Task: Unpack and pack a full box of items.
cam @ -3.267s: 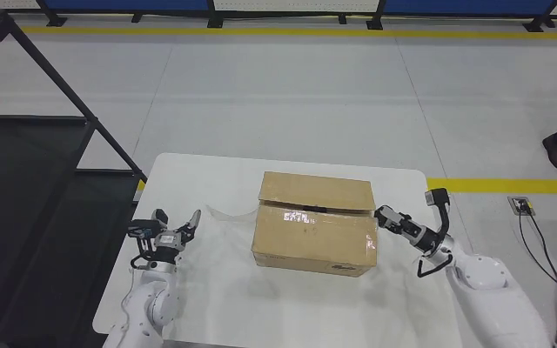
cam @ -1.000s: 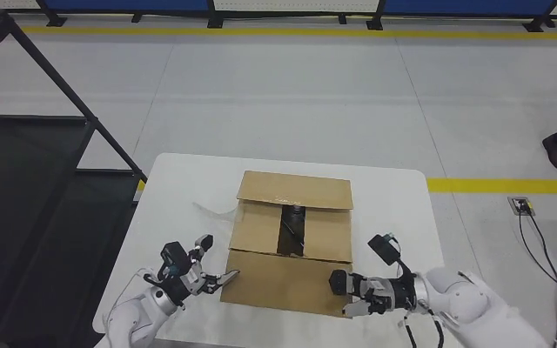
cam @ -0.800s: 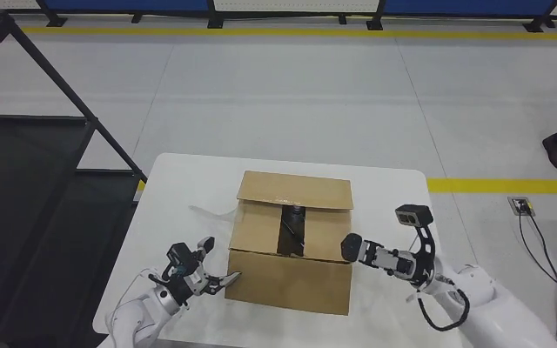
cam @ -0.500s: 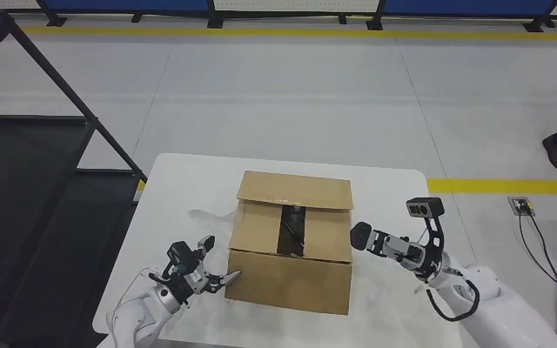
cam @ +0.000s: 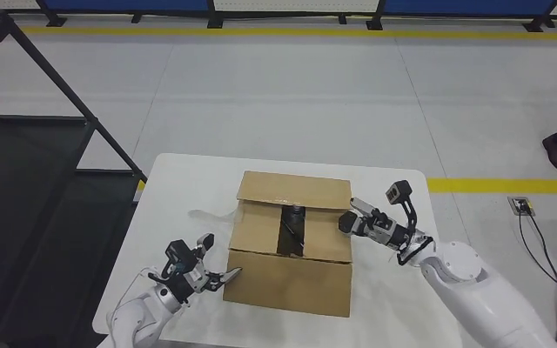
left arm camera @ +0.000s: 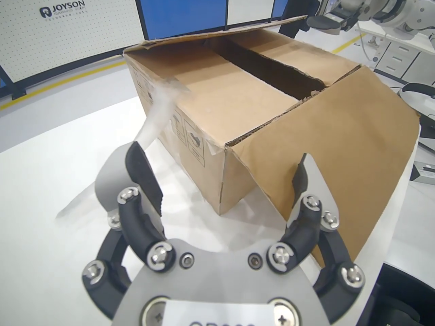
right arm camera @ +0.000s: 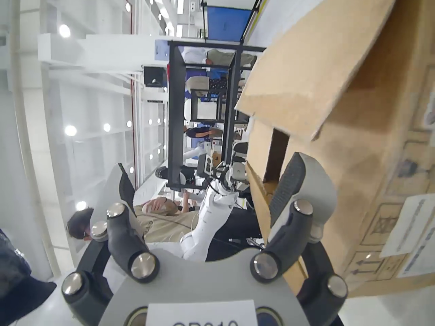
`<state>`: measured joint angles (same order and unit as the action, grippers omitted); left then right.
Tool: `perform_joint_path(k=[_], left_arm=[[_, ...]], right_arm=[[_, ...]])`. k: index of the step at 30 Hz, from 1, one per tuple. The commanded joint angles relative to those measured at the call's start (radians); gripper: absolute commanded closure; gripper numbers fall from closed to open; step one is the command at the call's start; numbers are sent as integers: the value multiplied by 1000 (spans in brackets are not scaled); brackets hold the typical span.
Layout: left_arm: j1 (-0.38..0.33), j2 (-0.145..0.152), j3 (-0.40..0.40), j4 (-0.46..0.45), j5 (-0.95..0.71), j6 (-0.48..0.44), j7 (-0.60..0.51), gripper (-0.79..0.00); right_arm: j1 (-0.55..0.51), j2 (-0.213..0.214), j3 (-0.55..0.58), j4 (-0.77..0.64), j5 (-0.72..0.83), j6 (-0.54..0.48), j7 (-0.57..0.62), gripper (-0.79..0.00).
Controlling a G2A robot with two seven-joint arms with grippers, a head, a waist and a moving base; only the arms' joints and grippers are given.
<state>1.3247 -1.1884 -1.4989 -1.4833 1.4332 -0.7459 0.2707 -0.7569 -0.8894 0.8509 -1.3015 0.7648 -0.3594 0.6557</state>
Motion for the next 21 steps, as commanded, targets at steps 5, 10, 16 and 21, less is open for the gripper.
perform_joint_path(k=[5, 10, 16, 21], left_arm=[[-3, 5, 2, 2, -13, -1, -2, -785], [-7, 8, 7, 7, -26, -1, 3, -785], [-10, 11, 19, 1, -40, -18, 9, -785], [-12, 14, 29, -1, -45, -20, 8, -785]], right_arm=[[61, -45, -32, 59, 0, 13, -67, -785], [97, -75, -26, 86, 5, -39, -132, -785], [199, -124, -60, 149, -126, 29, -335, -785], [287, -182, -123, 245, -210, 56, -426, -785]])
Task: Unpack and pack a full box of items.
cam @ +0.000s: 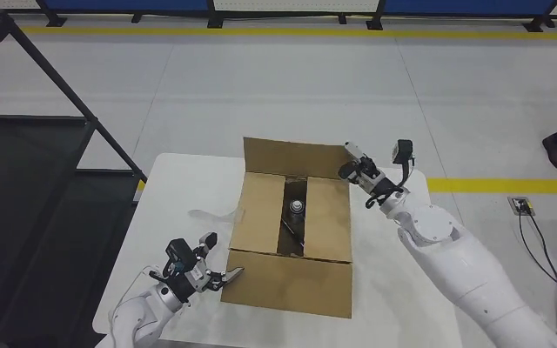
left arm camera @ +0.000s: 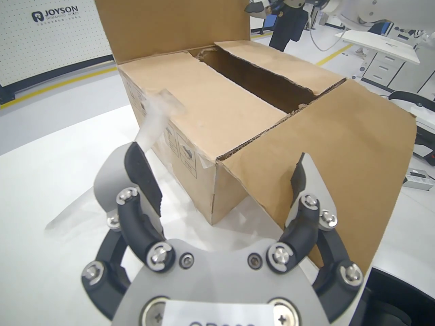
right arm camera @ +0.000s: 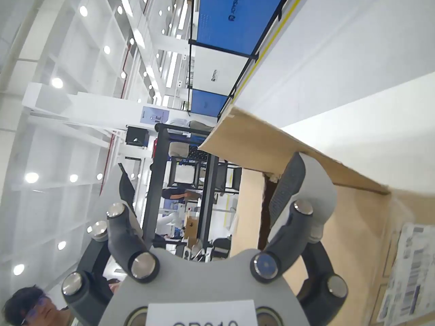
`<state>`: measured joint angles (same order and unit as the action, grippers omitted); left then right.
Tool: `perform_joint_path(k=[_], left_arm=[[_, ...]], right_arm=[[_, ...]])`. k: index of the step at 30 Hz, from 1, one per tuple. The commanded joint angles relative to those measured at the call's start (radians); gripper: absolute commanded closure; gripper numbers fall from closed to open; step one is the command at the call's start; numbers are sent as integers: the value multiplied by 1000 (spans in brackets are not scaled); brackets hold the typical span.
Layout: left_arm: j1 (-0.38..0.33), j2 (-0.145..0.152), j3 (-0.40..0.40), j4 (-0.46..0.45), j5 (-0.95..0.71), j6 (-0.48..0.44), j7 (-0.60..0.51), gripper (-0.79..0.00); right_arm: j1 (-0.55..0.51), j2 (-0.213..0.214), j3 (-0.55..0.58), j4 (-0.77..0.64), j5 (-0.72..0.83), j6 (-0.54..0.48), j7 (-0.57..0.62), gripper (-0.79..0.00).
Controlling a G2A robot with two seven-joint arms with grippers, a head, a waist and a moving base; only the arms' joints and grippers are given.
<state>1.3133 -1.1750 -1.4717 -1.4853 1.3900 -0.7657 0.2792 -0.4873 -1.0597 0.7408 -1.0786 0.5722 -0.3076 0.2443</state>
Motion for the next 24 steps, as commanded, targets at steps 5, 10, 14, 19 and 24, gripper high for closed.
perform_joint_path(k=[5, 10, 14, 19, 24], left_arm=[[-5, 3, 9, 8, -9, 1, -4, -785], [-9, 6, 15, 14, -15, -1, -4, -785], [-10, 8, 19, 21, -17, -4, 1, -785], [-9, 11, 28, 27, -12, -6, 13, -785], [-3, 14, 33, 32, -8, -4, 31, -785]], right_arm=[[85, -74, -85, 126, -118, 5, -90, -785], [124, -134, -146, 208, -232, 12, -187, -785], [146, -177, -175, 276, -283, 19, -223, -785], [174, -223, -187, 361, -284, 45, -197, -785], [186, -253, -171, 421, -269, 15, -190, -785]])
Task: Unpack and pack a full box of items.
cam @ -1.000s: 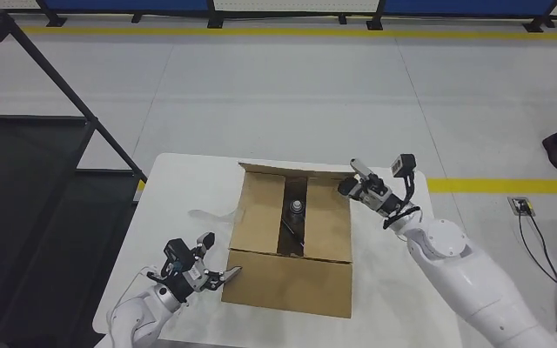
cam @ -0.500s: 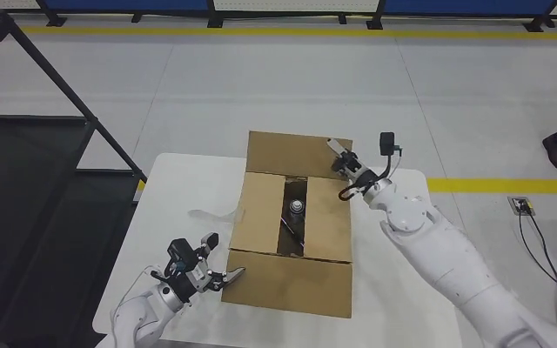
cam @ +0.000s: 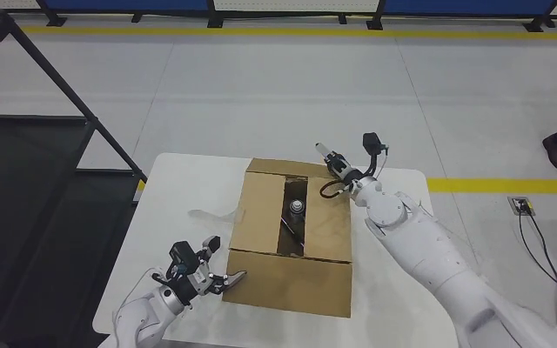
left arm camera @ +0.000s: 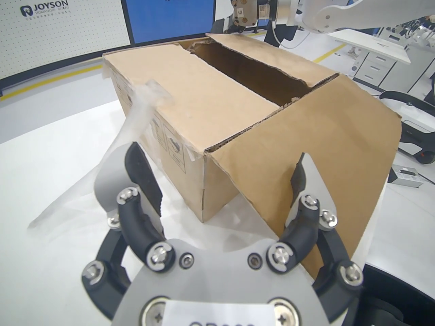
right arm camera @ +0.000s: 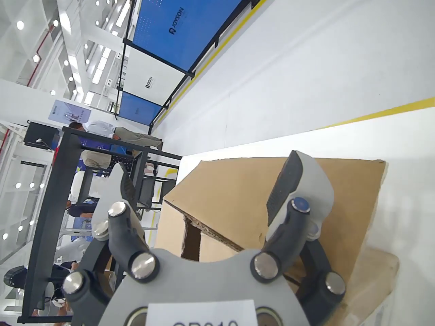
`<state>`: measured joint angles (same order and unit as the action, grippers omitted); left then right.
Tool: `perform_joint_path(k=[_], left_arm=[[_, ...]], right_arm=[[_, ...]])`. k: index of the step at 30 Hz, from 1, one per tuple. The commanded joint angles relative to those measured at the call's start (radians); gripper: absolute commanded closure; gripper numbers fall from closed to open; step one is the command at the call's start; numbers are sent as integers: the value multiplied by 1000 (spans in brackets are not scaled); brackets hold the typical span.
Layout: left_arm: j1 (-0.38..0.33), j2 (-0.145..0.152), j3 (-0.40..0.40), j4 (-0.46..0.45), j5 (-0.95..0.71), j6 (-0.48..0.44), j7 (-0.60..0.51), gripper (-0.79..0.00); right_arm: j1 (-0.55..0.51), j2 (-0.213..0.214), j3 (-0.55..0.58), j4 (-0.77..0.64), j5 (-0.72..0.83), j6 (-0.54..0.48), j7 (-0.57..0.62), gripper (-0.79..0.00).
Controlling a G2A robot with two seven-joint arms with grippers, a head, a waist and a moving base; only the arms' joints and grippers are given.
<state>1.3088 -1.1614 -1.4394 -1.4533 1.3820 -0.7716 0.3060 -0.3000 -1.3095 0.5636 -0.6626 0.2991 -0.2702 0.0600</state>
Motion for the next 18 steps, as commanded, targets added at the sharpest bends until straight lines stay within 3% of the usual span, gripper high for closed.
perform_joint_path(k=[1, 4, 8, 13, 18], left_arm=[[4, 1, 0, -1, 0, 2, 10, -785], [12, 2, -7, -2, -24, 11, 39, -785], [19, 1, -25, 0, -82, 71, 56, -785], [18, -6, -42, 19, -172, 182, 44, -785], [20, -10, -48, 25, -225, 250, 38, -785]], right_arm=[[-6, -6, 15, 6, 12, -56, -8, -785], [-27, -3, 52, -22, 50, -174, 44, -785], [-80, 23, 105, -115, 116, -257, 250, -785], [-160, 68, 157, -267, 116, -183, 497, -785], [-243, 102, 198, -412, 81, -59, 608, -785]])
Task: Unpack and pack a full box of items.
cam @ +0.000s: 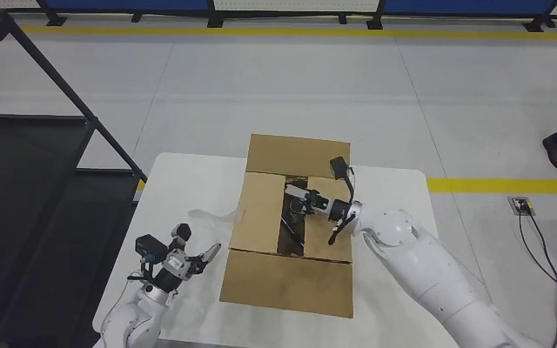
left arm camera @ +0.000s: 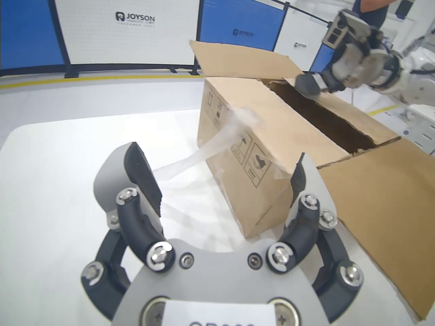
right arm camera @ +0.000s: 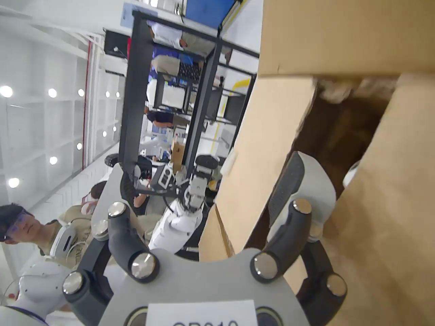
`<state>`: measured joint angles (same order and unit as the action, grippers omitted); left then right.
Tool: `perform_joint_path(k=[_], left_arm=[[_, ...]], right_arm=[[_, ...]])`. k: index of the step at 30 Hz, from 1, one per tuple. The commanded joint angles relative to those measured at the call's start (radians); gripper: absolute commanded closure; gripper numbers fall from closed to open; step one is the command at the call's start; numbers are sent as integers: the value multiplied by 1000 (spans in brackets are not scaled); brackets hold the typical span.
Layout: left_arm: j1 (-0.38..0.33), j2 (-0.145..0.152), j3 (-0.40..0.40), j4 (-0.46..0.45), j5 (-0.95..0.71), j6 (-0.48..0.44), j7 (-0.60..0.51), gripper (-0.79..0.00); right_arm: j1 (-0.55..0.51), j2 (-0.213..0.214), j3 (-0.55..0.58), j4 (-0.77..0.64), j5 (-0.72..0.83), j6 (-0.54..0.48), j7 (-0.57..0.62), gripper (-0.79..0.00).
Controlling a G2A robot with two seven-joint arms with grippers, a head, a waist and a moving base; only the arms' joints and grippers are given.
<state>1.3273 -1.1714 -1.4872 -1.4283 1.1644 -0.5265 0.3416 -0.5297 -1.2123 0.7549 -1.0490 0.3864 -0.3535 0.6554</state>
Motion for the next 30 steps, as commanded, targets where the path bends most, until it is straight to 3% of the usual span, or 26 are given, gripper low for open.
perform_joint_path(k=[1, 6, 12, 23, 30], left_arm=[[2, -1, -2, 1, -15, 4, 6, -785], [8, 0, -13, -2, -33, 8, 23, -785], [22, 1, -25, -9, -42, 3, 47, -785], [37, 2, -16, -11, -25, -37, 72, -785], [44, 7, -14, -47, -6, -93, 73, -785]], right_arm=[[-25, 8, 13, -50, -18, 49, 17, -785], [-57, 14, 20, -131, -78, 167, 6, -785], [-41, -11, -14, -118, -92, 240, 5, -785], [34, -93, -74, 41, 6, 193, 22, -785], [45, -109, -29, 54, 115, 123, 104, -785]])
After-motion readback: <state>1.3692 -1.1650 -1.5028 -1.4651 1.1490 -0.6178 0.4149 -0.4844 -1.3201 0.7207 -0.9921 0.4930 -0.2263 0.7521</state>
